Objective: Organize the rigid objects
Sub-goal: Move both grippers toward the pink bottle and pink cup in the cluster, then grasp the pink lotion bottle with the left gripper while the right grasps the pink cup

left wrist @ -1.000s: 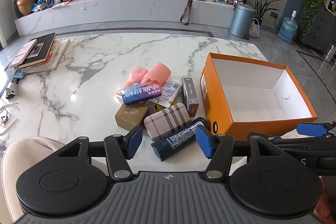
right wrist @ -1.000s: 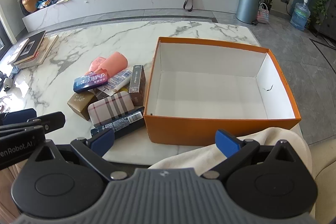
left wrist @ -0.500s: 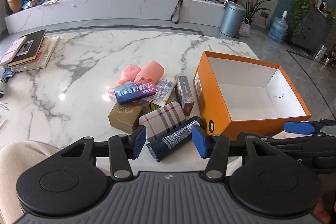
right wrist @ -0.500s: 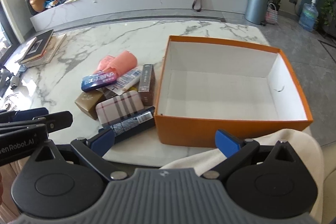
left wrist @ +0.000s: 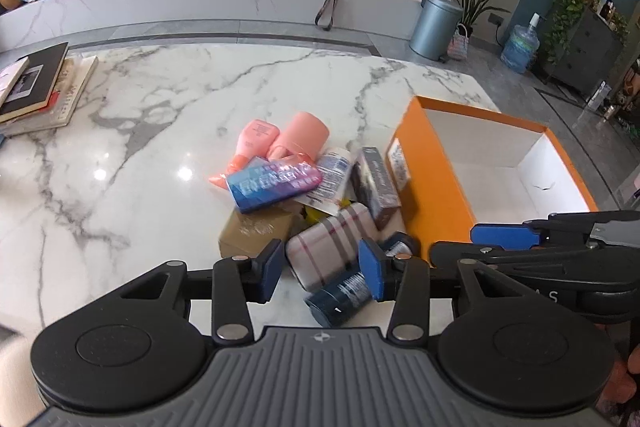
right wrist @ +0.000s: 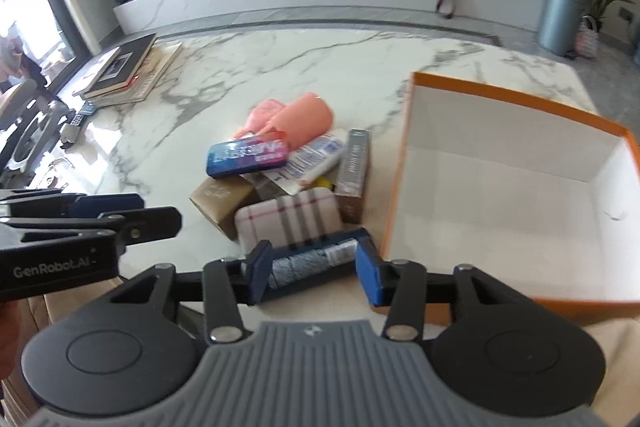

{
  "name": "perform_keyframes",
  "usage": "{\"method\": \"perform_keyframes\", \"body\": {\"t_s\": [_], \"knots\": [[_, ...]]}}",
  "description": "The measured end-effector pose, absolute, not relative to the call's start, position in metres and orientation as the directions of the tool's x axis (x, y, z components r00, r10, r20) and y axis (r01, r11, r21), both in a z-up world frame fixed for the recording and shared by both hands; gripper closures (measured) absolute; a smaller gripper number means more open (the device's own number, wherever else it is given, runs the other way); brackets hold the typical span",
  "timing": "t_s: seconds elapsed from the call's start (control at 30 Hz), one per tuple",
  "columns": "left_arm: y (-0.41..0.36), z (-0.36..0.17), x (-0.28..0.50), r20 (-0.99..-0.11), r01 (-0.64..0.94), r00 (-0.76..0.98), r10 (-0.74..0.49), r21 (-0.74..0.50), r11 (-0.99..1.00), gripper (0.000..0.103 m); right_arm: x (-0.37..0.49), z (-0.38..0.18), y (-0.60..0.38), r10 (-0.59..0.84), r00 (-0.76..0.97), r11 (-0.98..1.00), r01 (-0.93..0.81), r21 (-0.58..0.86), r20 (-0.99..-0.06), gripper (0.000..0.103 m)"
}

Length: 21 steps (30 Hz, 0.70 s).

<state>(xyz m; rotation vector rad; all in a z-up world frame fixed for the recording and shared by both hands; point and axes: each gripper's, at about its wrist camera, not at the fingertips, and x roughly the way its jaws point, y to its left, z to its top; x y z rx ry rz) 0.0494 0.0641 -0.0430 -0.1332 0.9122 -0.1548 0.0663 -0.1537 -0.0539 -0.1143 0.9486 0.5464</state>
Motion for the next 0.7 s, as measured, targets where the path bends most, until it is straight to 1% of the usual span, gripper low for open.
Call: {"method": "perform_keyframes", "body": {"t_s": [0.1, 0.23, 0.37, 0.5, 0.7], "knots": [[0.076, -0.047, 0.076, -0.781, 0.072, 0.596, -0.188, -0.182, 0.981, 0.052, 0.084, -0.057, -0.139, 0.391, 0.453, 0.857, -0.498, 0.136, -0.801, 0.056], [0.094, -0.058, 0.121, -0.793, 0.057, 0.583, -0.177, -0.177, 0.983, 0.052, 0.123, -0.059, -0.118, 0.389, 0.462, 0.872, -0.463, 0.157, -0.797, 0.055], [0.108, -0.08, 0.165, -0.822, 0.067, 0.545, -0.167, -0.155, 0.986, 0.052, 0.164, -0.062, -0.098, 0.394, 0.459, 0.892, -0.401, 0.21, -0.797, 0.052], [0.115, -0.104, 0.198, -0.853, 0.109, 0.493, -0.169, -0.131, 0.985, 0.052, 0.199, -0.074, -0.079, 0.406, 0.424, 0.901, -0.333, 0.278, -0.81, 0.051], [0.118, -0.133, 0.229, -0.879, 0.164, 0.421, -0.223, -0.167, 0.972, 0.051, 0.233, -0.1, -0.05, 0.401, 0.366, 0.906, -0.292, 0.305, -0.84, 0.048]]}}
